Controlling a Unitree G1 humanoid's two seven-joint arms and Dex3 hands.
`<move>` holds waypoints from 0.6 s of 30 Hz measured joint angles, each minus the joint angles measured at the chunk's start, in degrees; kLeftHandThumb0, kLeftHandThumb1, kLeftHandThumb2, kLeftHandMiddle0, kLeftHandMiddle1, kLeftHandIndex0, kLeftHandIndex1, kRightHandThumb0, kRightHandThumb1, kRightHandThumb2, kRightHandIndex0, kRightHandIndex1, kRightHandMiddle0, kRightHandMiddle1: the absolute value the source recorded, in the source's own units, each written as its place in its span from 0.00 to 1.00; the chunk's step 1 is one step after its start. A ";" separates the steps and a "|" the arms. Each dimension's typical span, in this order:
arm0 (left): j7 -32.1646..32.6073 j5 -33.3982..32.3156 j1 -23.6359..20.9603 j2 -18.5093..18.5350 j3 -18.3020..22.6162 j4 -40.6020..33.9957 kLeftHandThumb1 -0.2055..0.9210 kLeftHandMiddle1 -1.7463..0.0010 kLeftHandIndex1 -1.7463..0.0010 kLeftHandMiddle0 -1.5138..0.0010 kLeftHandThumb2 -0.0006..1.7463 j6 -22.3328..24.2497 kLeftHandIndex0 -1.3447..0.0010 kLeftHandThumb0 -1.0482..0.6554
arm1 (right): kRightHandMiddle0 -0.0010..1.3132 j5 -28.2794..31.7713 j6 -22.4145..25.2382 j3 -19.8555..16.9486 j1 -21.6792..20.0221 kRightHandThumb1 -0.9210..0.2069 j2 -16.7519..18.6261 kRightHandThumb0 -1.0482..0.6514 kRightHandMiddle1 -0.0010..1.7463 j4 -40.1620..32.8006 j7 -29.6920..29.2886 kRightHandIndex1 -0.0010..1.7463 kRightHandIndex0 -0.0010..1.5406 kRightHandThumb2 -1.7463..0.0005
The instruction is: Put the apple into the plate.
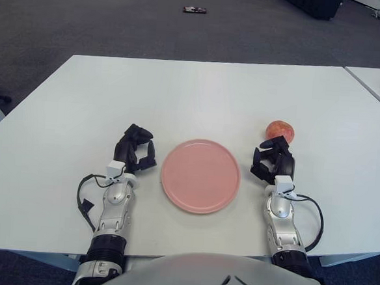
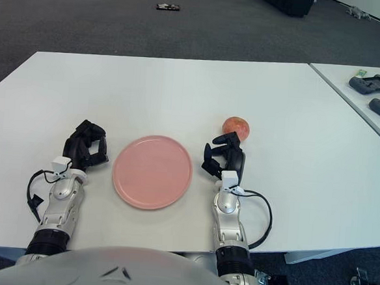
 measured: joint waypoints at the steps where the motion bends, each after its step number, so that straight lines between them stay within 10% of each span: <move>1: 0.00 0.00 0.00 0.00 0.00 0.00 0.45 0.00 0.00 0.17 0.77 0.00 0.53 0.33 | 0.33 -0.04 0.00 0.00 0.00 0.34 0.00 0.38 1.00 0.00 -0.07 0.81 0.43 0.40; 13: 0.00 0.01 -0.02 -0.03 0.01 0.22 0.45 0.00 0.00 0.18 0.77 -0.40 0.53 0.33 | 0.34 -6.62 -0.71 0.14 0.34 0.35 -0.53 0.37 1.00 -1.68 -6.43 0.83 0.41 0.39; 18: 0.00 0.01 -0.08 -0.04 0.01 0.34 0.45 0.00 0.00 0.16 0.77 -0.54 0.53 0.33 | 0.18 -12.20 -3.19 0.89 0.02 0.06 -3.54 0.40 1.00 -1.09 -9.47 0.73 0.13 0.64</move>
